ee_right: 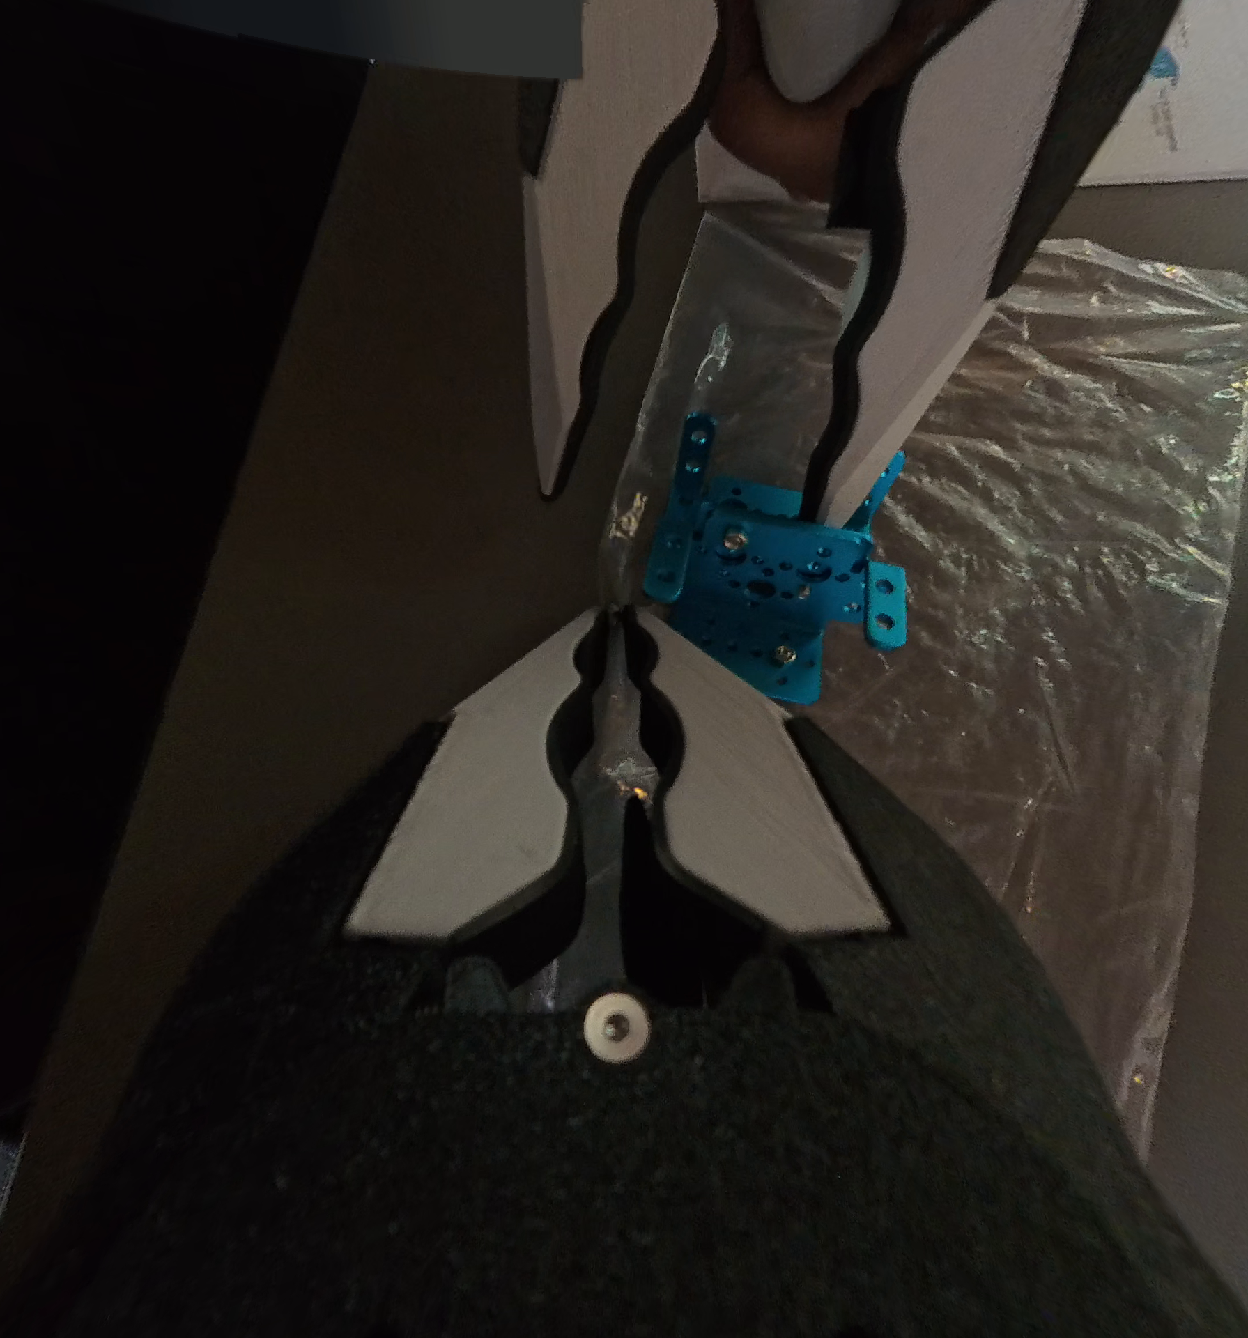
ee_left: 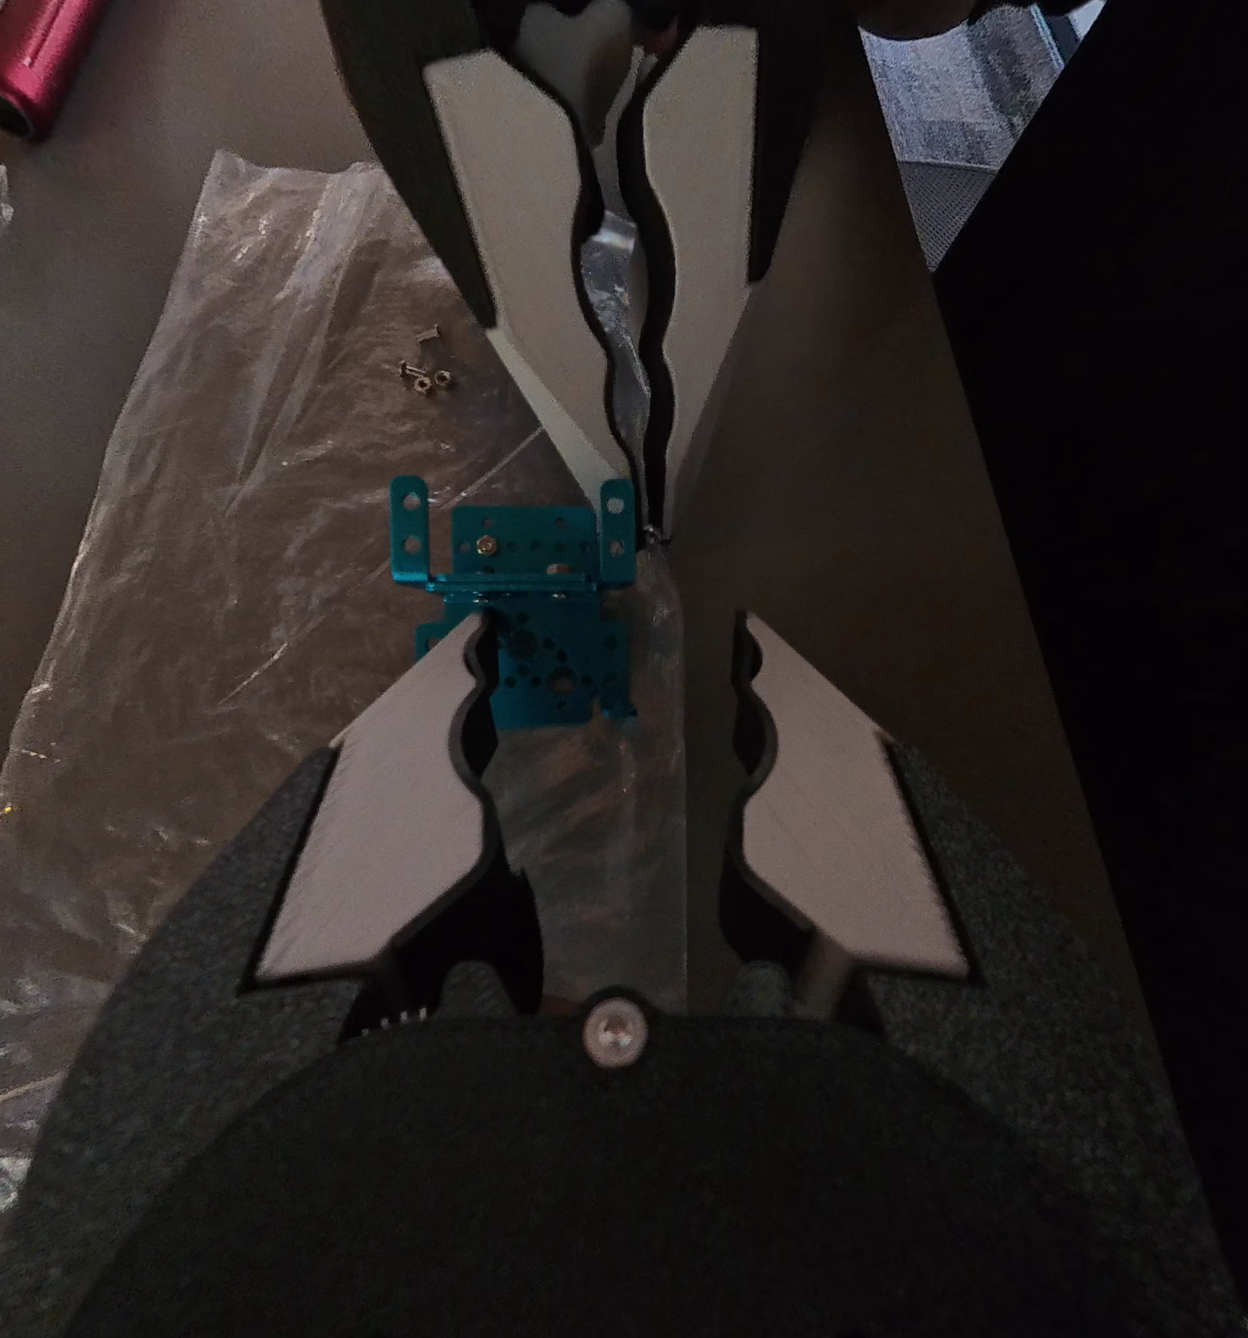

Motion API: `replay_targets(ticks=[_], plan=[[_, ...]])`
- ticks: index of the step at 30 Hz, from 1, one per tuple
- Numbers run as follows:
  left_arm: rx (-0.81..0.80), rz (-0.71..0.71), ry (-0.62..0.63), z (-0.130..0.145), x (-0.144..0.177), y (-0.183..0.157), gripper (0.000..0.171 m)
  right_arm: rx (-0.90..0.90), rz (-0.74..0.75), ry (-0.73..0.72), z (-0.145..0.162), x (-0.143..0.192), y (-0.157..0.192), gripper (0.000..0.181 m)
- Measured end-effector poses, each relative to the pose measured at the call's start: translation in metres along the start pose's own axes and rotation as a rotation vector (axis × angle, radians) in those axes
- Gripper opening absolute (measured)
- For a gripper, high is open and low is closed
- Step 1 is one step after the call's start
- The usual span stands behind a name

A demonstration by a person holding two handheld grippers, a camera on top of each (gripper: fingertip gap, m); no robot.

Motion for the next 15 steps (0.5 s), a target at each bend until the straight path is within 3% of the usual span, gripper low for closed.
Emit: replay_targets(ticks=[8,12,15], plan=[[-0.001,0.0,0.002,0.001,0.0,0.0,0.065,-0.051,-0.042,0.015,0.008,0.015,-0.004,0.001],[-0.006,-0.003,0.006,0.001,0.0,0.0,0.066,-0.052,-0.129,-0.019,0.001,0.018,0.01,0.015],[-0.008,-0.005,0.009,0.001,0.0,0.0,0.065,-0.018,-0.128,0.051,0.005,0.015,0.019,0.008]])
Point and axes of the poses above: each gripper's, where its closed fingertips meet, x back along the fingers, z out of its underside, y = z × x across the jaws, the point moved 5 cm from there along x, back along the fingers, and after that the axes turned 3 degrees about -y, right-handed, at the moved point
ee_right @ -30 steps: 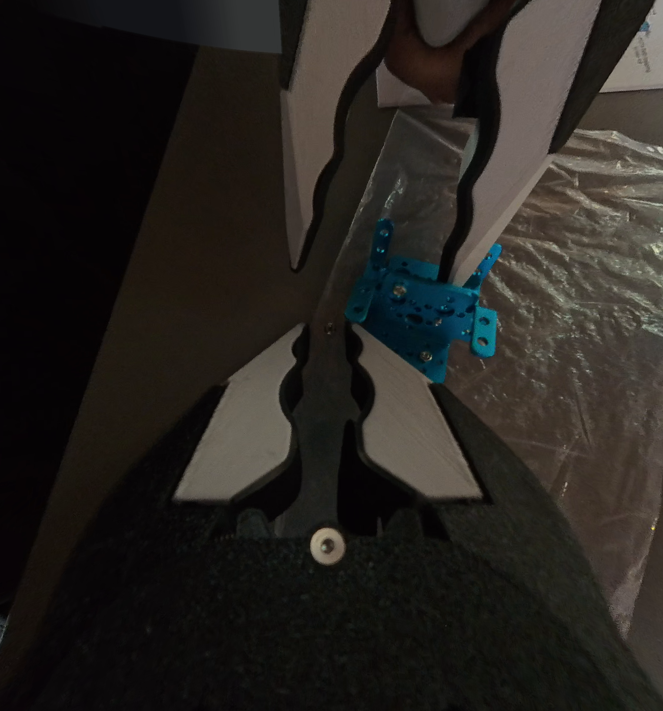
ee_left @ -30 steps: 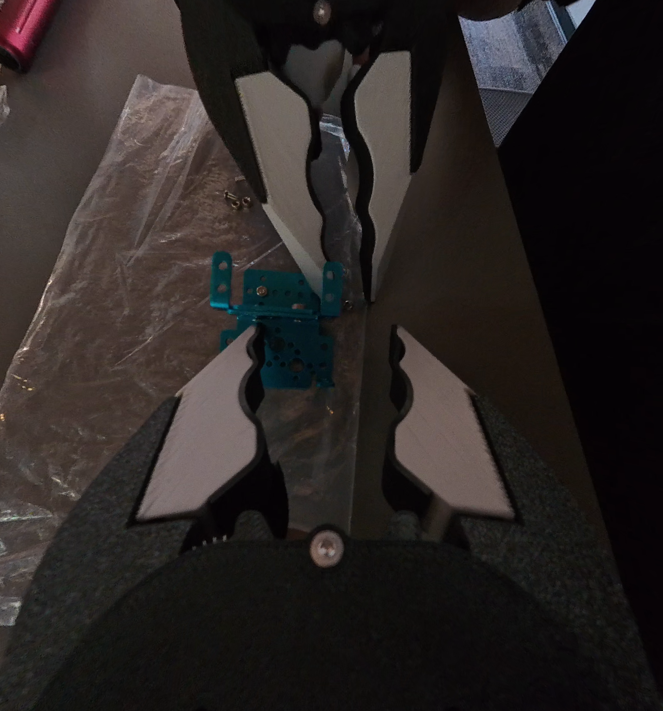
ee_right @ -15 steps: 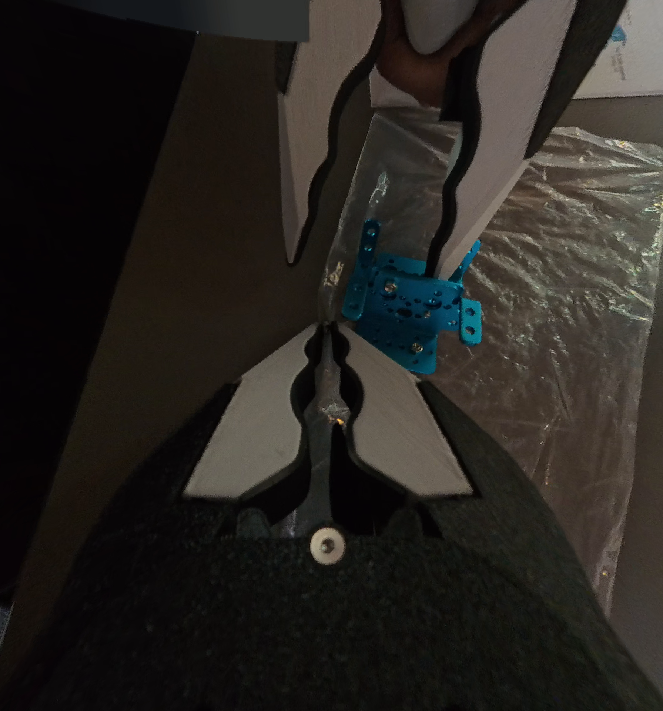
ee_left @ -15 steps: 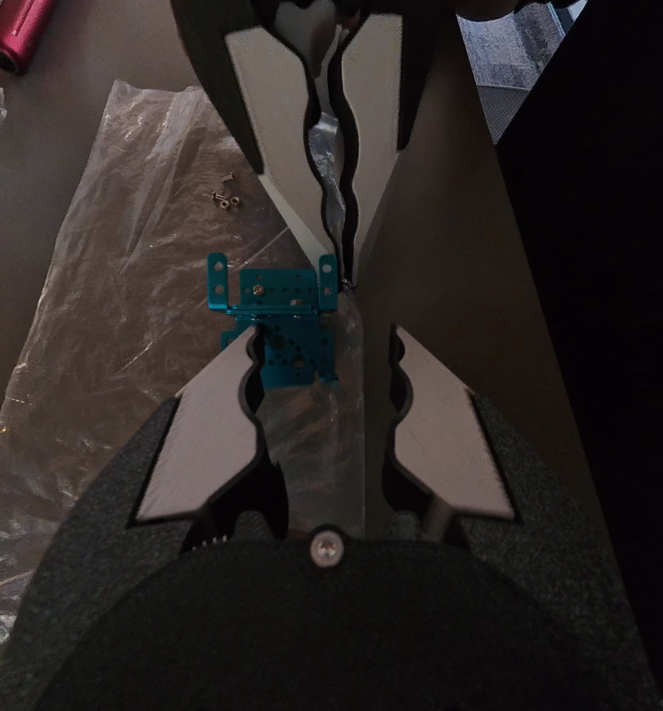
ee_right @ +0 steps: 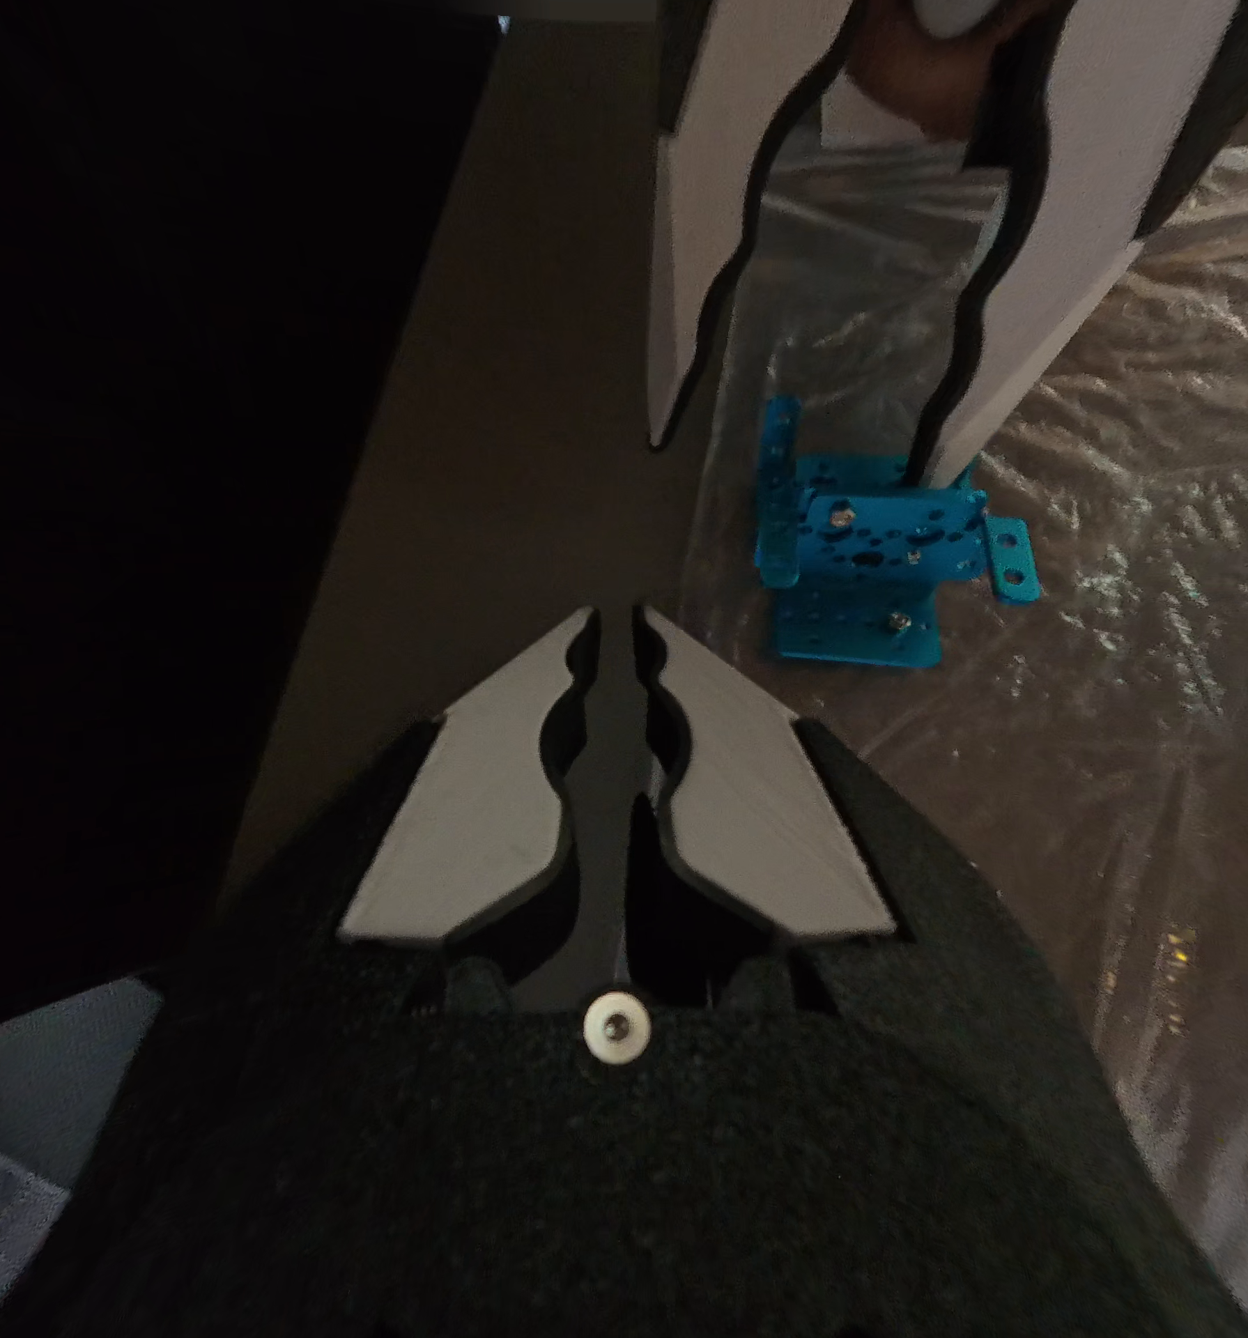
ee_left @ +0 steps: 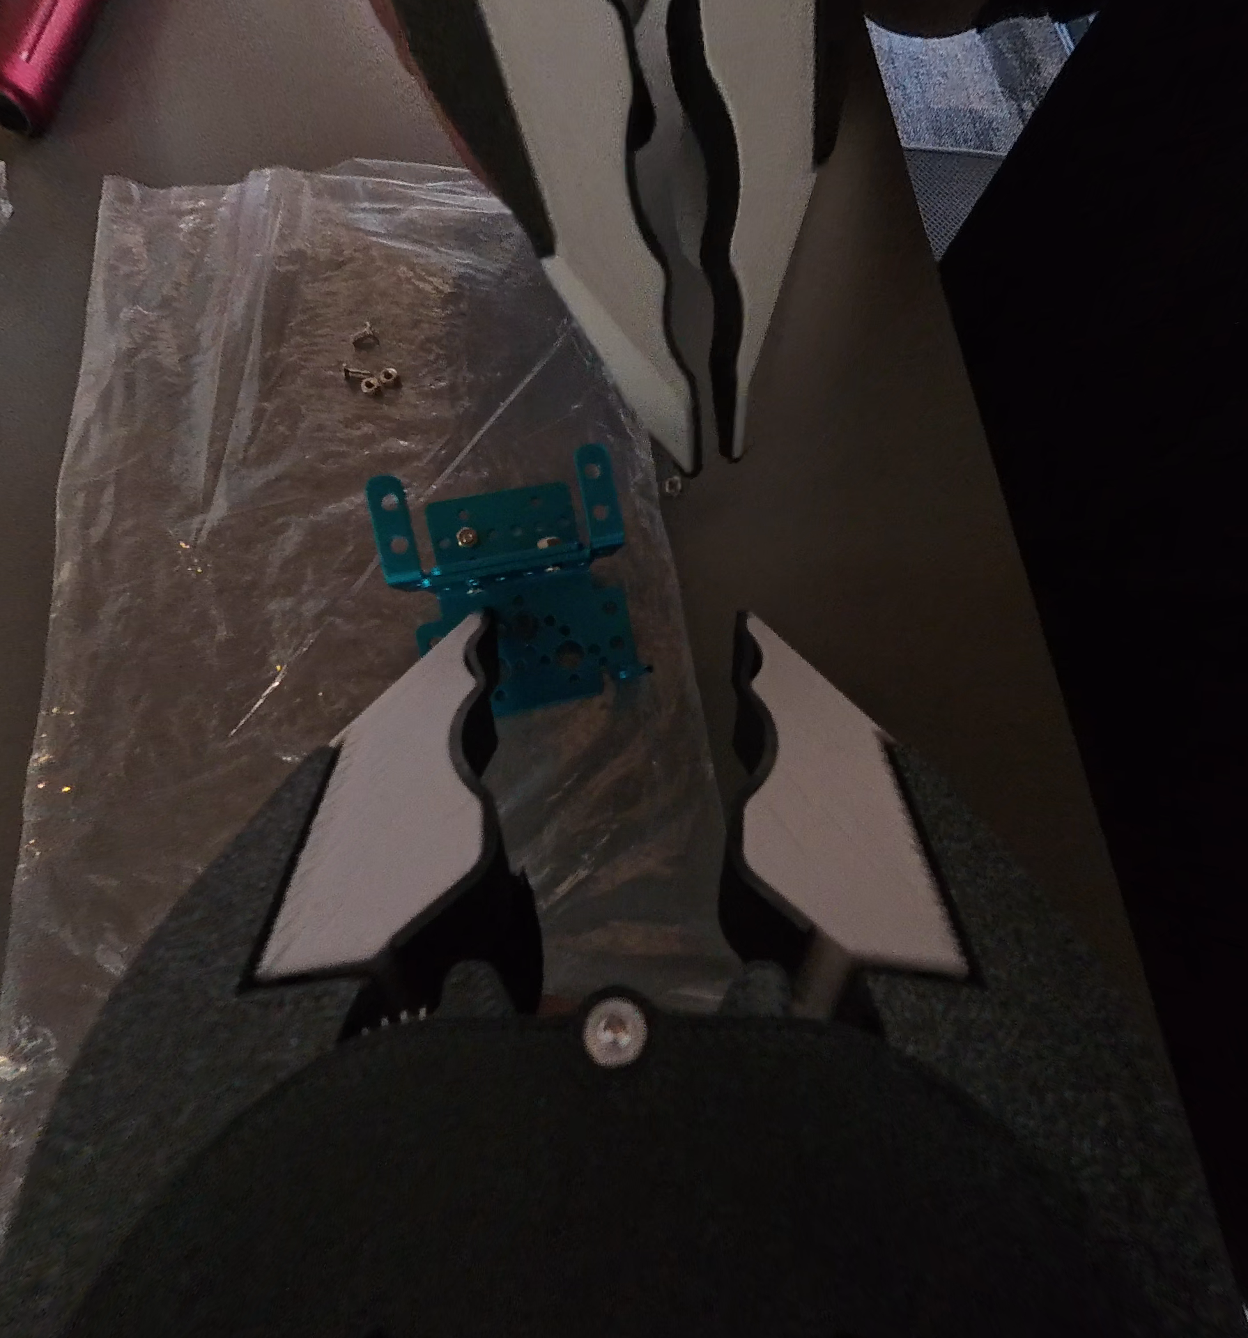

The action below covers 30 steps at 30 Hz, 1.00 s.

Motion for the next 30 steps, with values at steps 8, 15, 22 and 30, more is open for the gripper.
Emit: replay_targets(ticks=[8,15,22,30], plan=[[-0.003,-0.005,0.005,-0.0002,-0.0004,-0.0002,0.065,0.017,0.043,0.074,0.0094,-0.0075,-0.0047,0.007],[-0.001,-0.002,0.002,-0.0002,-0.0003,-0.0002,0.065,0.061,0.057,0.092,0.0068,-0.01,0.0,0.006],[-0.002,-0.002,0.003,-0.0002,-0.0004,-0.0002,0.065,0.108,0.107,0.133,0.0065,-0.009,0.0026,0.006],[-0.006,-0.003,0.006,-0.0004,-0.0007,-0.0007,0.065,0.069,0.13,0.224,0.0047,-0.0092,0.0045,0.005]])
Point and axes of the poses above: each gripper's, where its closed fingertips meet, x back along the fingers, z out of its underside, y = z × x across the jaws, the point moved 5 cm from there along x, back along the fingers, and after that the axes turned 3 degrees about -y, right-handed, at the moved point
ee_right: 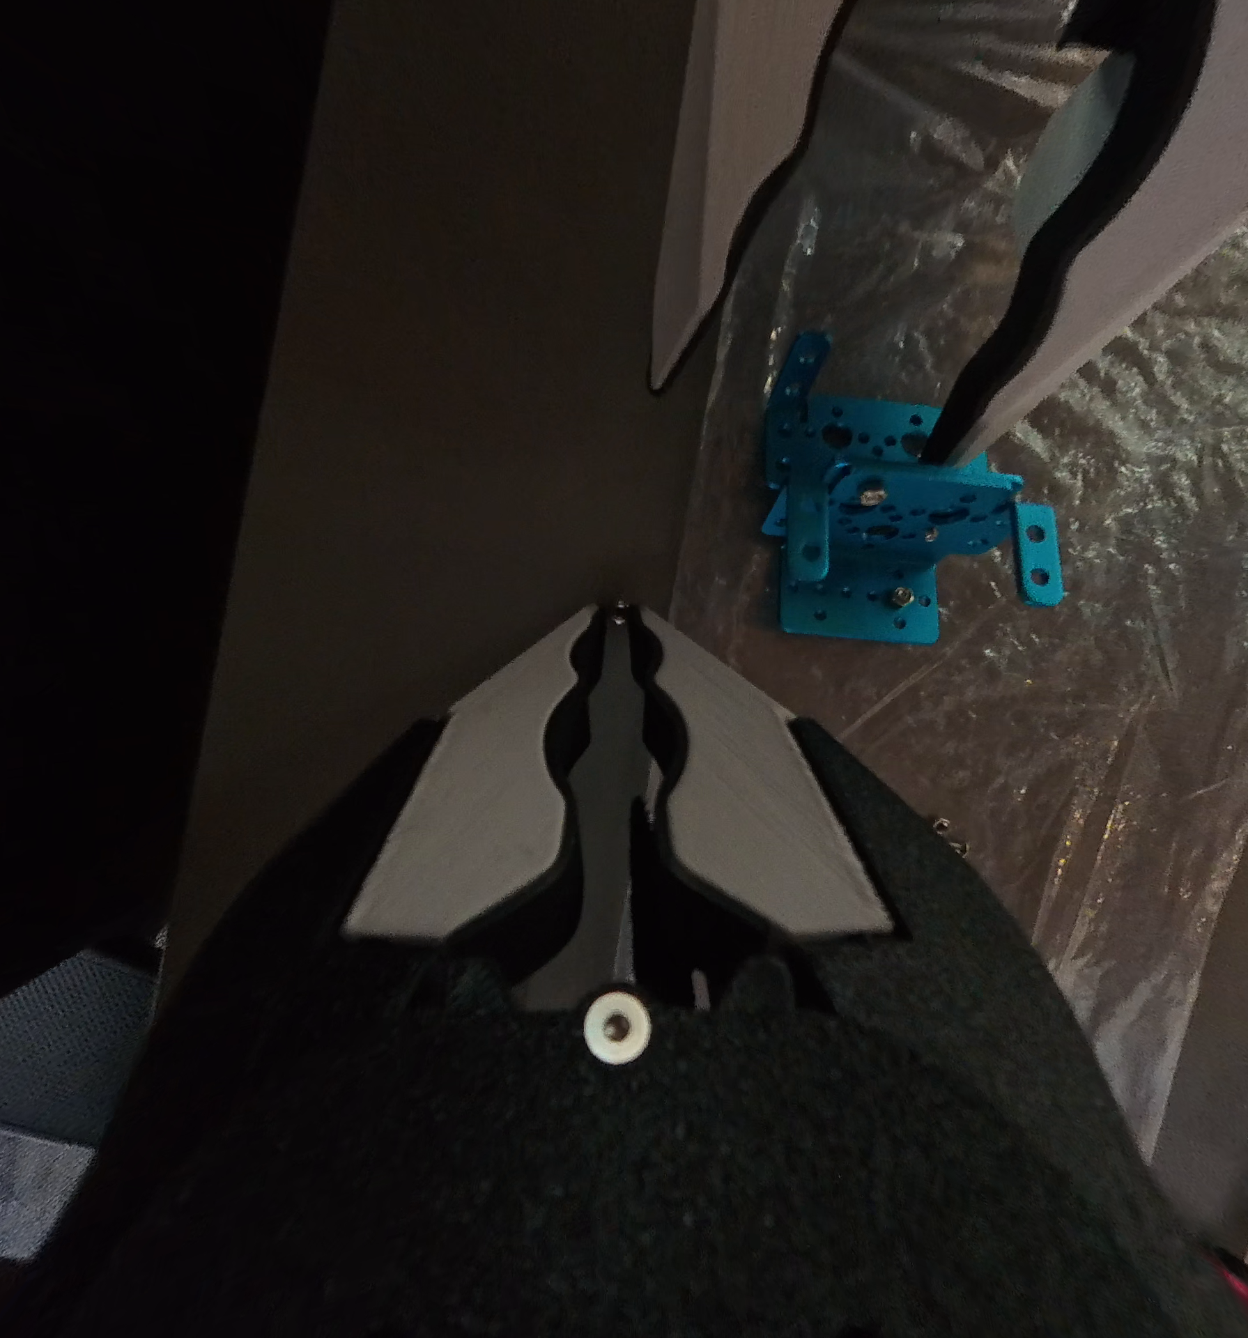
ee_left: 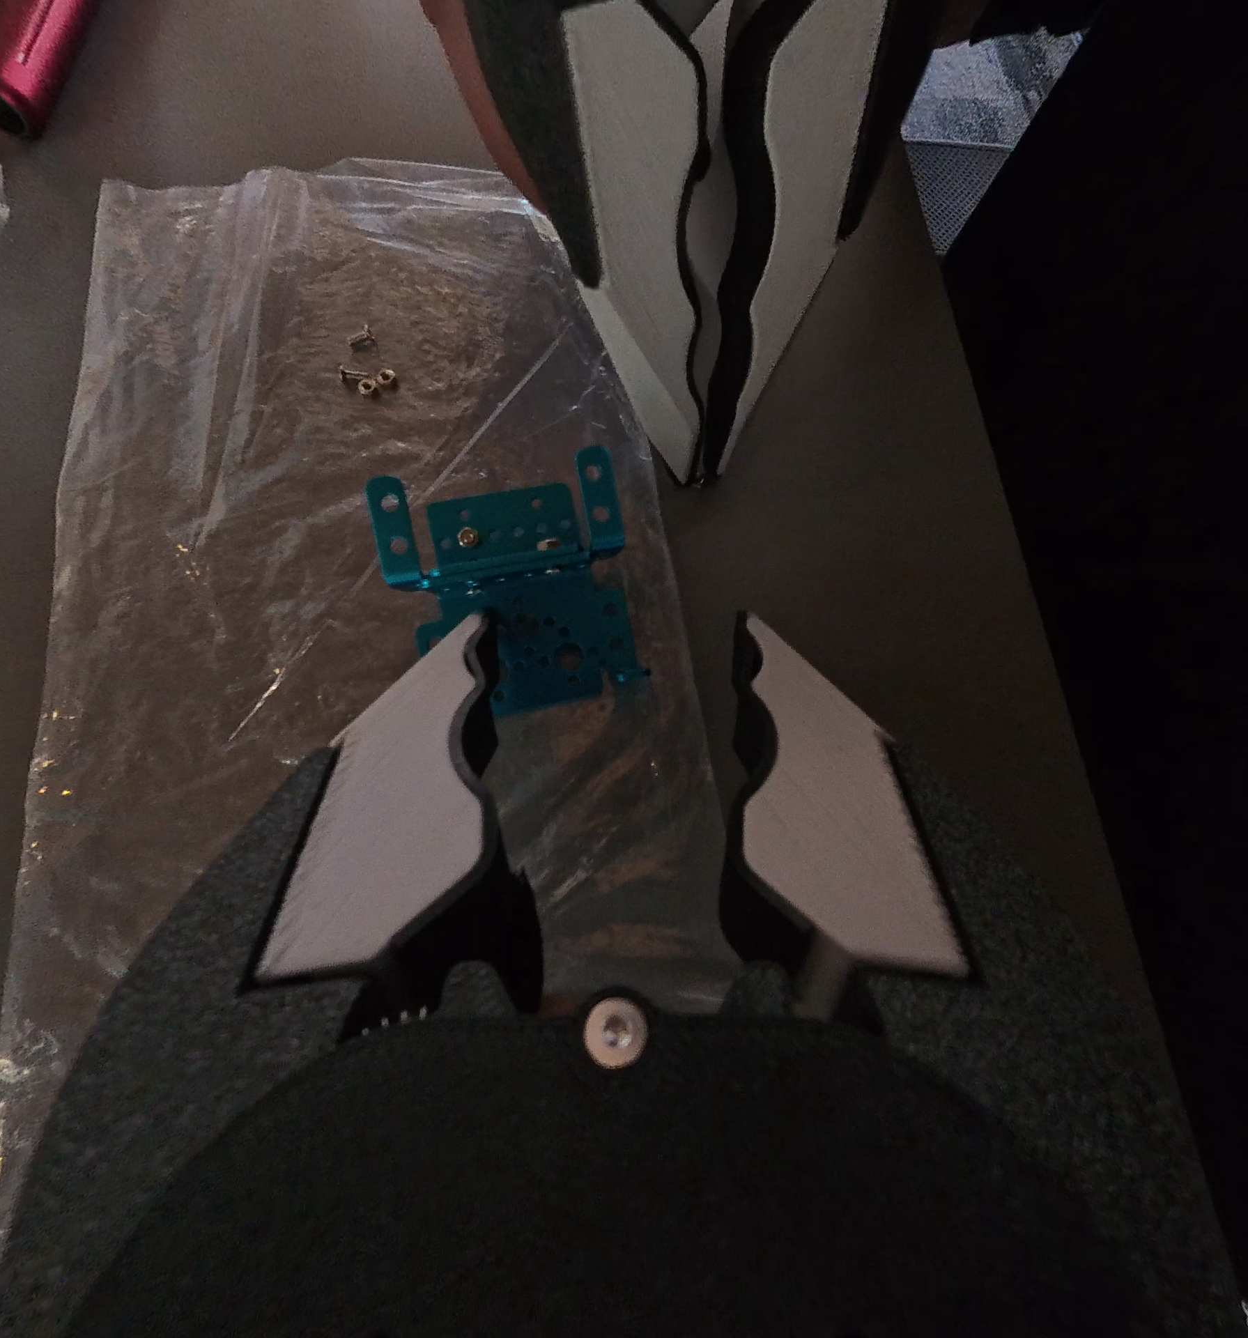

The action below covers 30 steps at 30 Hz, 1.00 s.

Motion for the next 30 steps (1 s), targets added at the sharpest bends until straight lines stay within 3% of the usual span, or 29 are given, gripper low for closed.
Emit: replay_targets(ticks=[7,12,19,25,27,30], plan=[[0.001,0.001,0.0,0.0,0.0,0.0,0.065,-0.149,-0.062,0.141,-0.007,-0.002,-0.005,0.004],[-0.001,-0.002,0.001,0.0,0.0,-0.001,0.065,-0.115,-0.06,0.198,-0.01,-0.003,-0.005,0.003],[-0.001,-0.003,0.002,0.0,0.0,-0.001,0.065,-0.124,-0.068,0.014,0.002,0.002,-0.01,0.003],[0.007,0.002,0.0,-0.001,0.0,0.0,0.065,-0.145,-0.082,-0.186,0.007,0.031,-0.028,0.0],[0.007,0.003,0.001,-0.001,0.0,-0.001,0.065,-0.164,-0.074,-0.189,0.01,0.036,-0.033,0.0],[0.007,0.005,0.001,-0.001,0.0,-0.001,0.065,-0.105,-0.102,-0.181,-0.005,0.027,-0.014,0.003]])
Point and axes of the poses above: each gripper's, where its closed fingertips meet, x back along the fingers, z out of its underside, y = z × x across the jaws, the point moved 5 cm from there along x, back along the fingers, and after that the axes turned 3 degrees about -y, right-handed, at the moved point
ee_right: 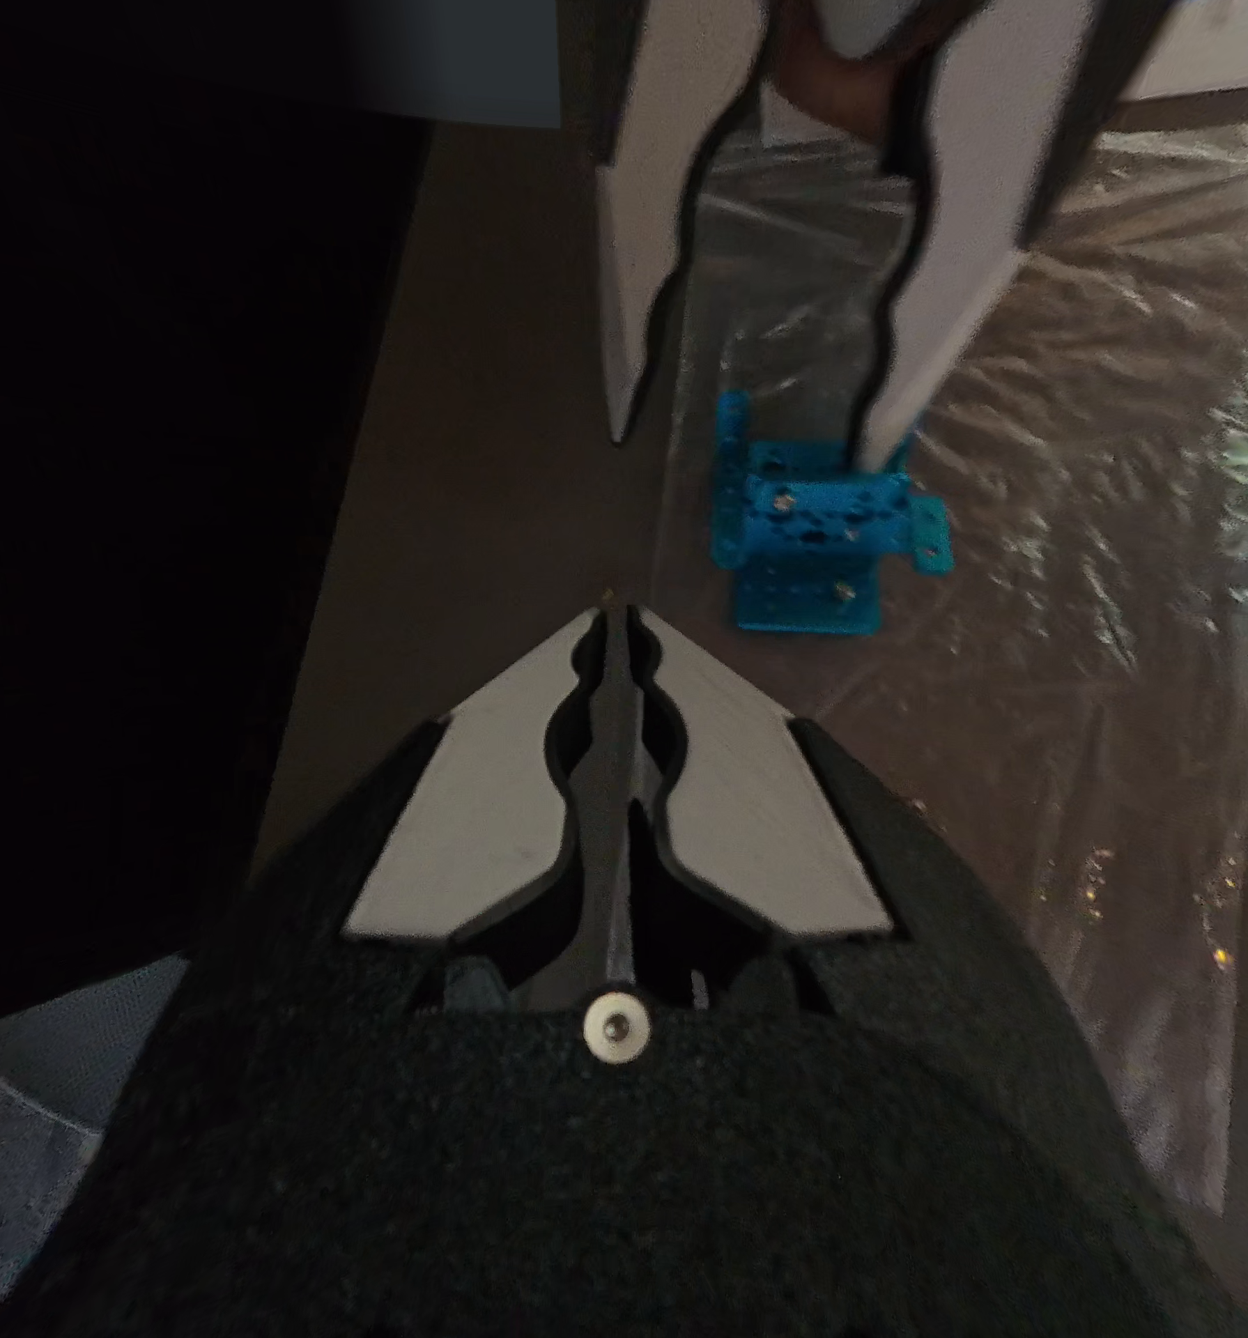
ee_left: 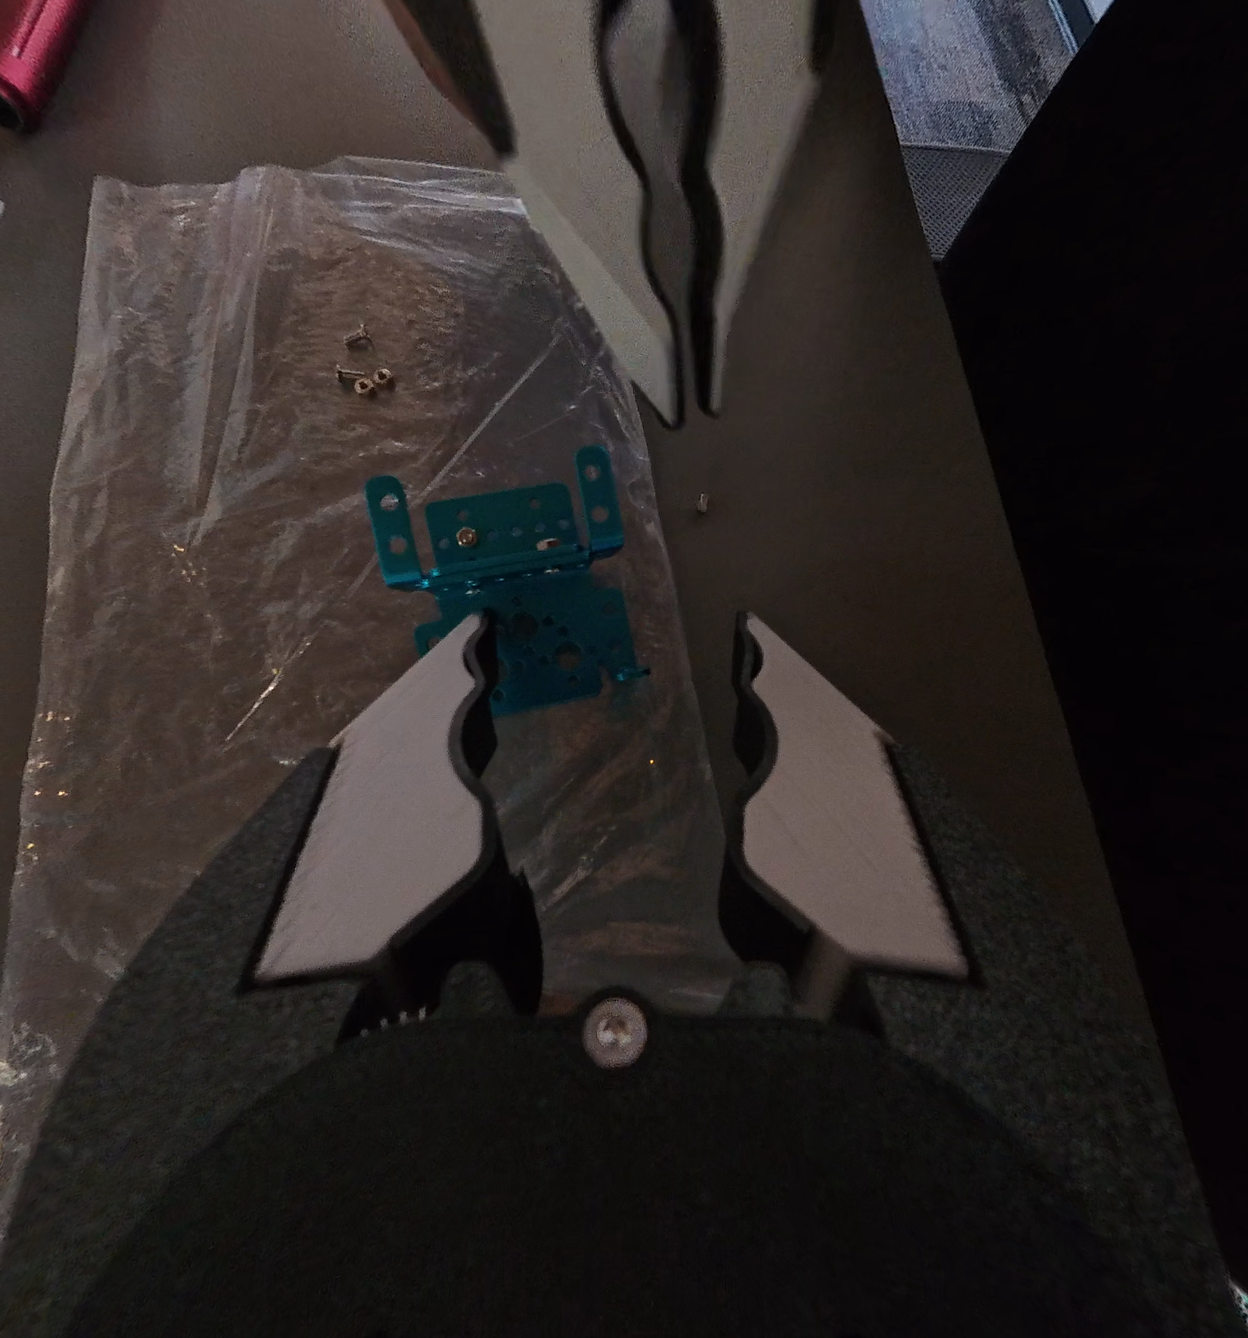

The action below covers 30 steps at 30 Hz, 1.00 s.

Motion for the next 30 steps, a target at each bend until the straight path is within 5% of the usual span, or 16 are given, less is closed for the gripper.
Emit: replay_targets(ticks=[4,15,22,26,30], plan=[[0.001,0.004,-0.002,0.0,0.0,0.0,0.066,0.082,0.097,0.207,0.006,-0.028,0.008,0.014],[-0.016,-0.009,0.008,0.002,0.001,-0.001,0.066,0.068,0.096,0.266,0.0,-0.033,0.007,0.002],[-0.011,-0.011,0.005,0.002,0.001,-0.001,0.065,-0.006,0.101,0.163,0.003,-0.019,0.003,0.002],[-0.012,-0.012,0.003,0.001,-0.001,-0.001,0.066,-0.077,0.282,0.09,0.008,0.022,-0.036,0.001],[-0.013,-0.013,0.0,-0.001,-0.002,-0.003,0.065,-0.081,0.272,-0.074,-0.001,0.008,-0.059,0.001]])
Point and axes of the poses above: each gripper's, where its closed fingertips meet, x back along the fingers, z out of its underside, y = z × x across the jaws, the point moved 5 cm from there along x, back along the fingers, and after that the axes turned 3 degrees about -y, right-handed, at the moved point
